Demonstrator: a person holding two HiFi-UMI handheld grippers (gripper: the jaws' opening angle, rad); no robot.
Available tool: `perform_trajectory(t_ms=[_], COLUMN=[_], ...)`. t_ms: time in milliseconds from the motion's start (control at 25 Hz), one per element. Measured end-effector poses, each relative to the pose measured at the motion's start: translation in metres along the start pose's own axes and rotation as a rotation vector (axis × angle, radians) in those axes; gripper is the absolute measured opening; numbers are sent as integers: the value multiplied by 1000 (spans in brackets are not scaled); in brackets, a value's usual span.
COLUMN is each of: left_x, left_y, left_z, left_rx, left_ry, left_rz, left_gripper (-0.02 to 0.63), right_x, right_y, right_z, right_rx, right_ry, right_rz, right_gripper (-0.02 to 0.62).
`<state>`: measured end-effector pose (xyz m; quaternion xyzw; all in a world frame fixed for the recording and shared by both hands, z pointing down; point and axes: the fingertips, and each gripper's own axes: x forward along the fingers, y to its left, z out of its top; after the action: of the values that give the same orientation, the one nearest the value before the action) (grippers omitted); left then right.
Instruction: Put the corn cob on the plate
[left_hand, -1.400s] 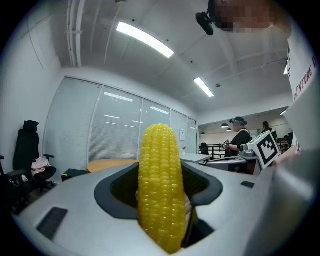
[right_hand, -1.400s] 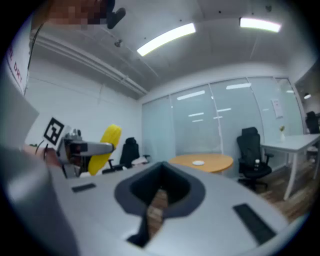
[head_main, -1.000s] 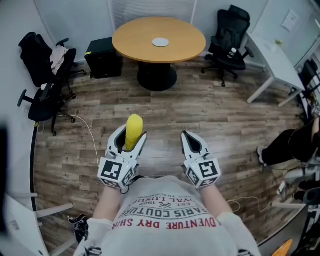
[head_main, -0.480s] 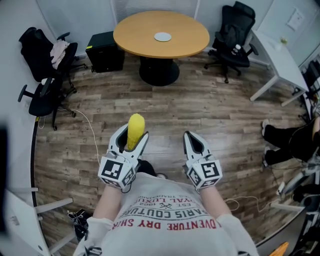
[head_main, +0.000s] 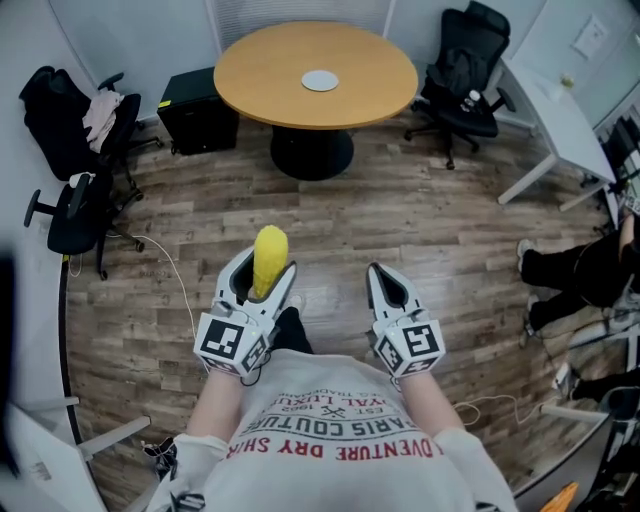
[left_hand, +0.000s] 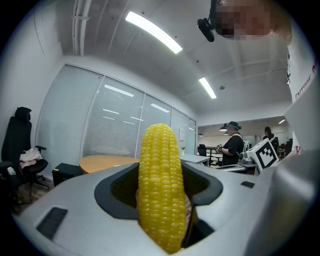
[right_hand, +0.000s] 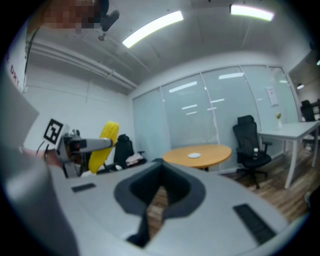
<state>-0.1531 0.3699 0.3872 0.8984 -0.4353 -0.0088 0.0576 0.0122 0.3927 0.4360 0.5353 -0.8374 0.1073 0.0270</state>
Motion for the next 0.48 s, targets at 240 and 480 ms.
perform_trajectory(t_ms=[240, 480], left_x=[71, 131], left_y=[65, 140], left_z=[14, 38], left_rx=[-2, 4], left_ry=[-4, -10], left_rz=[-45, -88], left_gripper=[281, 281], right_x=[85, 174], right_y=[-17, -32], right_z=[16, 45], right_rx=[6, -1], right_ry=[0, -12], right_rz=[-17, -53], right_gripper=[29, 29])
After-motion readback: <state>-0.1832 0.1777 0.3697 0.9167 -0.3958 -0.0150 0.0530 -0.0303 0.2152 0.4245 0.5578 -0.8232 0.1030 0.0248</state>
